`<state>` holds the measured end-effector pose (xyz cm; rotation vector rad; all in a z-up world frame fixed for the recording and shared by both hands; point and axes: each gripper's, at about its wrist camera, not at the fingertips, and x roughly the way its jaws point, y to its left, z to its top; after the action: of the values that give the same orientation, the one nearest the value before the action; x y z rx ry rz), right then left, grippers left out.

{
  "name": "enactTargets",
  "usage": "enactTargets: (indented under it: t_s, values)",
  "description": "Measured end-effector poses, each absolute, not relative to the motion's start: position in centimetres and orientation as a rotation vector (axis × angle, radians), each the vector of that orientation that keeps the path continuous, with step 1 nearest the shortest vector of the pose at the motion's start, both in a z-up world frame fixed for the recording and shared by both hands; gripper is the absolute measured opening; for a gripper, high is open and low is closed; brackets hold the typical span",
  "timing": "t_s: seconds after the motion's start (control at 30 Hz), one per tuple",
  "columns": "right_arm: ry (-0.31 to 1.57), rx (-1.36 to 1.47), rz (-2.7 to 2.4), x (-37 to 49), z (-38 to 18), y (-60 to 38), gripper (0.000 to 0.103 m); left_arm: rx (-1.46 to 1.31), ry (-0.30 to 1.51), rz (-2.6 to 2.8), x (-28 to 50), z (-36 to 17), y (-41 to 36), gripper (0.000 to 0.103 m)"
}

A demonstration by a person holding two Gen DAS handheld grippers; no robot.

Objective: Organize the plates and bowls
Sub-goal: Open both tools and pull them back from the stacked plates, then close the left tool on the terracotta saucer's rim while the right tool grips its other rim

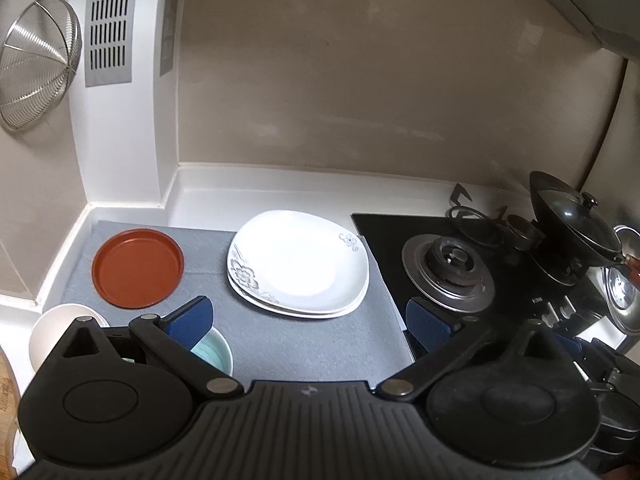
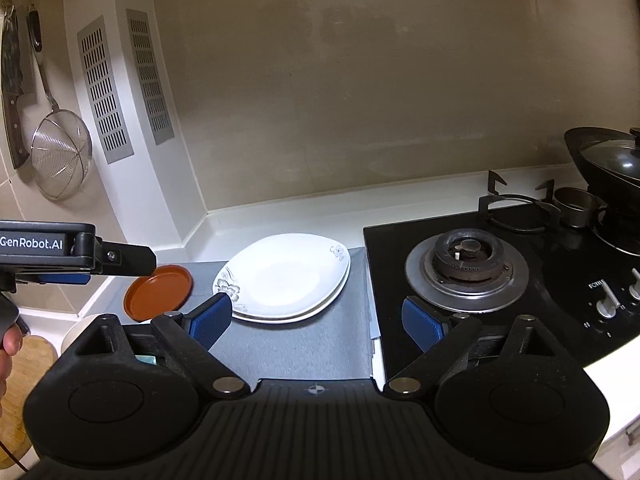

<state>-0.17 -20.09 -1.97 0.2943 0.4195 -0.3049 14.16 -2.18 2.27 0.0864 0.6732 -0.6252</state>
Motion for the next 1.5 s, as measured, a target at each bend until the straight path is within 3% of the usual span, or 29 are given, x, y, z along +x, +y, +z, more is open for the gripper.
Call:
enactTargets:
  t_s: [0.5,0.9,1.23,1.5]
  values:
    - [0.425,0.300,-0.238,3.3,-1.6,-22.6,0.093,0.063,0.660,-0.521,17.8,3.4,-3.5,0.103]
    - [0.457,0.245,0.037,12.4,-0.3,-24.9,0.094,-0.041,0.742,-0.229,22.9,3.6,-1.3,0.103]
    - [0.530,0.190,0.261,22.4,-1.0,-19.0,0.094,-0.046,0.831,-0.017,28.2,1.6,5.8,0.103]
    - [0.650,0.062,0.179,28.8,-3.3,-15.5,0.094,-0.054,0.913,-0.042,35.6,-2.2,6.6,0.103]
